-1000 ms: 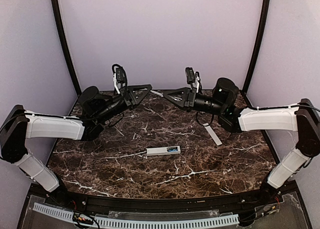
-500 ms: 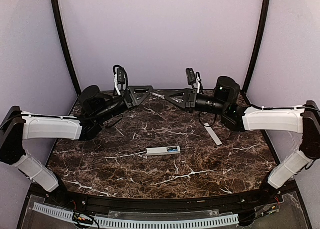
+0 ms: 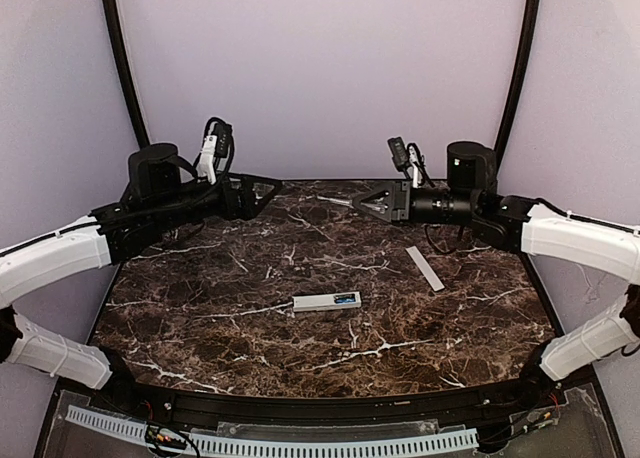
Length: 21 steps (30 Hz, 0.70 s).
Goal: Unload the batteries from the remote control
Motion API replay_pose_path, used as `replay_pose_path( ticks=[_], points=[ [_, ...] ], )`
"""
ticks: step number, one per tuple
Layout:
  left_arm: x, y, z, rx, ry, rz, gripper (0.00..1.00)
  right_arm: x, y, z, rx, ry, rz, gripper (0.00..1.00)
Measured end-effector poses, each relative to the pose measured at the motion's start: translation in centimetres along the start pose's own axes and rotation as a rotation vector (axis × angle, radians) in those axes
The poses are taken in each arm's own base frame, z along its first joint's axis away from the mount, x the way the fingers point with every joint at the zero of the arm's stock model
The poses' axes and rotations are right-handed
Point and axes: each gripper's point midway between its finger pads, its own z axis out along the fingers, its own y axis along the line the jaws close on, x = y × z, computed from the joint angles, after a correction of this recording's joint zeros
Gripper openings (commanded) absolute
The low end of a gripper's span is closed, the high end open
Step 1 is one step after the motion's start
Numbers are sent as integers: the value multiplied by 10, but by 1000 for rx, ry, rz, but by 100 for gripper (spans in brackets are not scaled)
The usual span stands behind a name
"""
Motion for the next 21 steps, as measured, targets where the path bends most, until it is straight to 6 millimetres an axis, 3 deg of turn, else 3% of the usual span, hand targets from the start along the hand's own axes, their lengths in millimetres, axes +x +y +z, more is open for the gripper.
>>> replay_pose_path(
  ticks=[5,13,21],
  points=[
    [9,22,-10,-111,103,192,99,1,-11,-8,80,40,-20,0],
    [52,42,-6,-127,297,447,99,6,-19,-22,186,98,-55,0],
    [93,46,2,-32,381,546,98,11,-27,-38,275,151,-65,0]
  ],
)
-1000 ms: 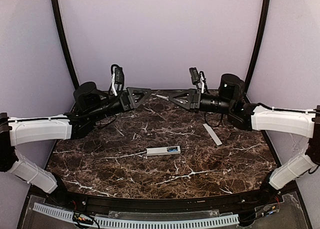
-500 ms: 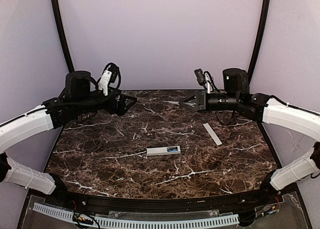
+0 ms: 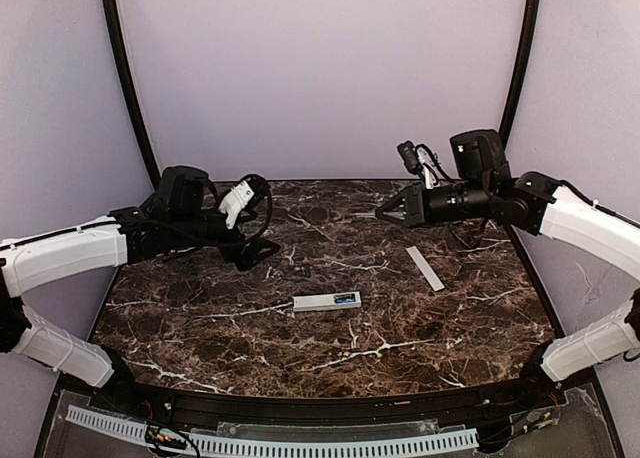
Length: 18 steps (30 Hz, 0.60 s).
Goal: Unload the batteries from the remote control
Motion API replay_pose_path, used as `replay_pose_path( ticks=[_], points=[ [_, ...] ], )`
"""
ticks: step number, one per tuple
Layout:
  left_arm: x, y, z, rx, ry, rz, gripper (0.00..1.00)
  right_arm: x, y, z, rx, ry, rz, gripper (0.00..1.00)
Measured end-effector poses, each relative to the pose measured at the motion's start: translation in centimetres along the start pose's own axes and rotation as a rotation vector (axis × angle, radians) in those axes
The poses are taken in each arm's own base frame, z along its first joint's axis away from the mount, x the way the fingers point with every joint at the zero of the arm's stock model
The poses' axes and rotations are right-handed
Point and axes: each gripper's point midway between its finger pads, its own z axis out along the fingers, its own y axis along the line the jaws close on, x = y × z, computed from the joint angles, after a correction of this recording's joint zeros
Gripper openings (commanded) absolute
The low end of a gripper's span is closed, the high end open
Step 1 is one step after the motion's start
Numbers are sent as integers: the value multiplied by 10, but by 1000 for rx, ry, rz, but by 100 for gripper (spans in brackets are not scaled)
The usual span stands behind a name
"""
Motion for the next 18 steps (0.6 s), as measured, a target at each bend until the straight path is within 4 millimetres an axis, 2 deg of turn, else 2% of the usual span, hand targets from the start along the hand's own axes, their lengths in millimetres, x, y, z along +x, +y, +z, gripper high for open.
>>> replay_pose_path(
  ticks=[5,8,18],
  points=[
    [31,-28,16,151,37,43,97,14,-9,-2,41,62,19,0],
    [41,-38,26,215,52,47,91,22,-13,-3,57,91,33,0],
    [75,-69,55,327,140,91,90,49,-30,7,90,165,67,0]
  ],
)
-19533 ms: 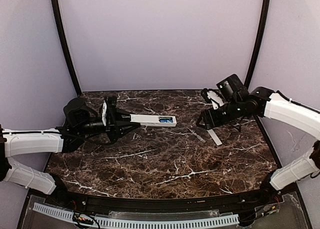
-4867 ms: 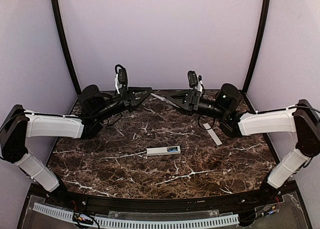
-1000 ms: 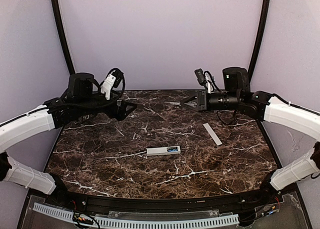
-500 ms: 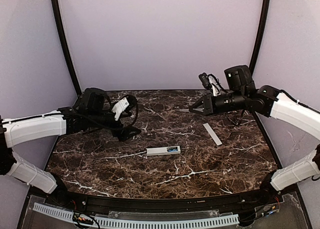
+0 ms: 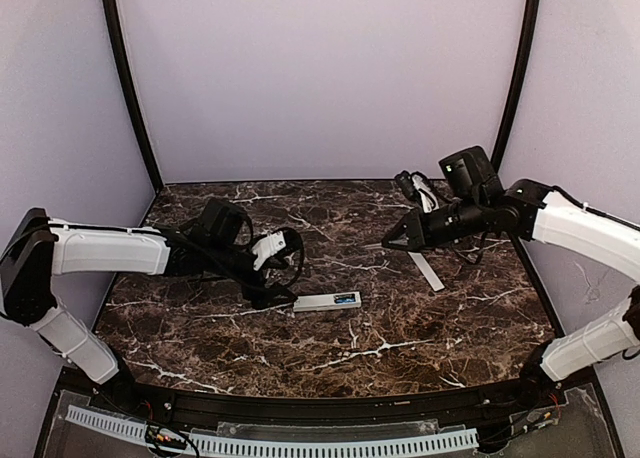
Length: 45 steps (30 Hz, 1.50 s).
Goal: Unload the batteries from the remote control
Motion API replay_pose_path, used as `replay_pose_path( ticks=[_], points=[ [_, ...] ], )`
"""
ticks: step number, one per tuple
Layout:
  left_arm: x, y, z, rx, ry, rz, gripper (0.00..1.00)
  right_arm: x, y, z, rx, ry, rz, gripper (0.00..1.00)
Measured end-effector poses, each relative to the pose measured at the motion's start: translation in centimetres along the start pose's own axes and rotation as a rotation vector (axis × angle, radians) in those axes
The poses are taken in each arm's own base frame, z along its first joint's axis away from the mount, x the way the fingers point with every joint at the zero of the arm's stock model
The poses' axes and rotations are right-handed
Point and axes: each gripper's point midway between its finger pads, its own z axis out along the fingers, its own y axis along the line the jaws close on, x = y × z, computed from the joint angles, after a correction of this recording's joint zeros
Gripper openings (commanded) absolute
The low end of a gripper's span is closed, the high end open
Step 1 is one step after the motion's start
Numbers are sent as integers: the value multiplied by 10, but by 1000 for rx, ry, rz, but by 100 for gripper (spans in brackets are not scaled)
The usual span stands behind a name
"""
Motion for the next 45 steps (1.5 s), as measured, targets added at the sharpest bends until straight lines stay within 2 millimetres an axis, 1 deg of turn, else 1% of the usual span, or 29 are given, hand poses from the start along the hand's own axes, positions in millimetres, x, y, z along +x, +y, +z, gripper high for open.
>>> replay_pose_path(
  ticks=[4,13,24,30,36,45],
  points=[
    [6,-5,10,21,22,29,90,8,-7,5,11,23,5,0],
    [17,0,38,47,73,69,90,25,-18,12,30,62,4,0],
    [32,5,61,70,112,91,85,43,-26,11,41,86,15,0],
    [36,6,71,78,99,90,81,45,-27,10,40,84,14,0],
    [41,4,84,104,91,52,76,48,-28,11,39,84,14,0],
    [44,2,92,125,78,18,64,52,-29,12,34,89,16,0]
  ],
)
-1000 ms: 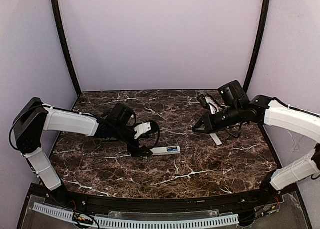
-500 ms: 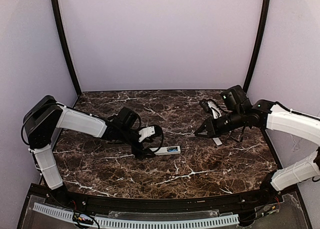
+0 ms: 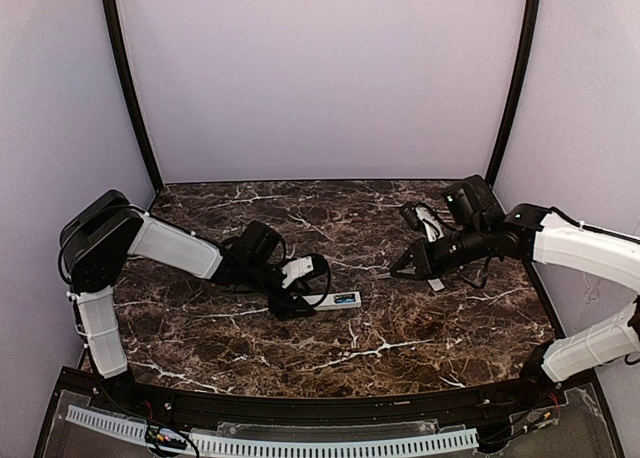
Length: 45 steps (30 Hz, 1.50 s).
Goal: Unload the batteries from the remote control
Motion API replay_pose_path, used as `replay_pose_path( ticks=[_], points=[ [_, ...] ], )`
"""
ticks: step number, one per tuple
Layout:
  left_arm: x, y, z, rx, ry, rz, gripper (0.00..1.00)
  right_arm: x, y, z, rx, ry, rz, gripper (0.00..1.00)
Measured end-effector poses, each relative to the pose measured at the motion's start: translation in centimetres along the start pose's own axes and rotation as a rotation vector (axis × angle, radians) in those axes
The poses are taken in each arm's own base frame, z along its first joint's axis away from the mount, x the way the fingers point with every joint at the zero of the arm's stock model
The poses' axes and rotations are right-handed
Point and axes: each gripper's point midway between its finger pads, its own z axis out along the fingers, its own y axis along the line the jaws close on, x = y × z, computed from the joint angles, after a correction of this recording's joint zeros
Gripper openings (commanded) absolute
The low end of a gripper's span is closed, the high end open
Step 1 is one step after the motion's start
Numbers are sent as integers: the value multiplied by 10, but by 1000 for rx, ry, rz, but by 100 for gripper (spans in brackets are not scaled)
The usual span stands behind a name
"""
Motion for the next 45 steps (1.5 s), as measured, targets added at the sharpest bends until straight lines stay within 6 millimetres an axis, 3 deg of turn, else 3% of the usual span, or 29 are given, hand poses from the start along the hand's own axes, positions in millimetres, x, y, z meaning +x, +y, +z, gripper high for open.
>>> replay_pose_path(
  ticks=[11,22,25,33,40,45],
  points=[
    [3,2,5,-2,5,7,51,4,1,-4,-10,-12,-6,0],
    [2,1,8,-21,15,67,50,6,1,-6,-12,-16,-8,0],
    [2,1,8,-25,17,74,42,6,1,-6,-13,-18,-9,0],
    [1,1,9,-32,18,96,3,6,1,-7,-14,-20,-10,0],
    [-2,0,-2,-74,54,86,0,9,-2,-9,5,-13,-12,0],
    [-26,10,-30,-181,47,95,0,4,0,-15,28,-9,-29,0]
  ],
)
